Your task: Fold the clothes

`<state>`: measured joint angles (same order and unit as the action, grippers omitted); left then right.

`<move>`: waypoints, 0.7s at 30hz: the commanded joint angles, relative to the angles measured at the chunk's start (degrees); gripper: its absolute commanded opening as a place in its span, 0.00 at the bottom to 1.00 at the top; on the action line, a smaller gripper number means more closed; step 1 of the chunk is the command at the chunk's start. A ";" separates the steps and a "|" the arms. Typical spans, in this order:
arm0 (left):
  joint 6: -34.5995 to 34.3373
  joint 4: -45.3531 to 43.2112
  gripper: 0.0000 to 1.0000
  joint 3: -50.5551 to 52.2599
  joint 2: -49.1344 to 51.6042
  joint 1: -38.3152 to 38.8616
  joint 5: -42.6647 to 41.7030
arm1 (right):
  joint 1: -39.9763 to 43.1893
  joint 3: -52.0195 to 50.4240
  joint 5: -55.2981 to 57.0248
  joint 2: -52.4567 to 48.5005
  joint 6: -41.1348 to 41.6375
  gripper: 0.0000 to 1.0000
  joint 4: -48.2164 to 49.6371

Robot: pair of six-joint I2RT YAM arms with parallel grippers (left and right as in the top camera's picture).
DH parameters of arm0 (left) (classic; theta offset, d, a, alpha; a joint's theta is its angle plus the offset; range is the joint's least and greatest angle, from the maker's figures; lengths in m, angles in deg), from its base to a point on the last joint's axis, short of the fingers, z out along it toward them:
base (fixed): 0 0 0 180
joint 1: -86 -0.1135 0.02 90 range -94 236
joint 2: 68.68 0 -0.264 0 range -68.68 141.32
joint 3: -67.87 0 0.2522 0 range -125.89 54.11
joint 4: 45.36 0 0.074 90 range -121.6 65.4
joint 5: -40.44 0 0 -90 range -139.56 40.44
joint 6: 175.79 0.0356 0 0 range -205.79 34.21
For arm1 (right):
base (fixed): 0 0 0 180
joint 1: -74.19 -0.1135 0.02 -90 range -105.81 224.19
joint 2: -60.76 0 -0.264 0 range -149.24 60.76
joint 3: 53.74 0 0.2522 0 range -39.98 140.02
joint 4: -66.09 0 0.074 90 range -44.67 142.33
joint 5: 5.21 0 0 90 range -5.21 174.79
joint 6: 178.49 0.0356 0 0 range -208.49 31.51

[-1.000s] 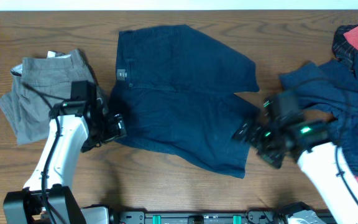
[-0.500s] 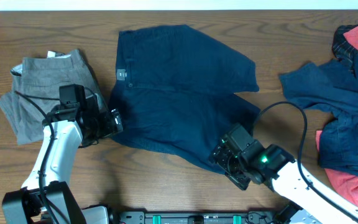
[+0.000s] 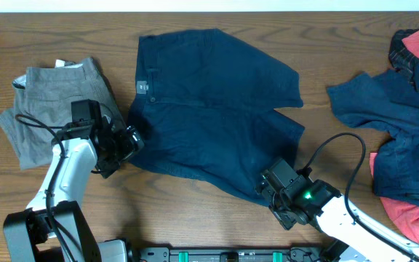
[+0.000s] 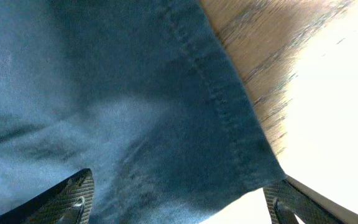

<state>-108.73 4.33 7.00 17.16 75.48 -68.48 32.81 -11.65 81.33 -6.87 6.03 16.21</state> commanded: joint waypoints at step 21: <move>-7.34 -17.22 0.40 12.13 0.66 -0.39 7.63 | -0.92 -0.39 2.12 0.61 2.32 0.24 -0.09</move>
<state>-116.03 -12.85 16.86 17.01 75.48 -61.85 32.81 -11.67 82.29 -6.83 8.08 16.23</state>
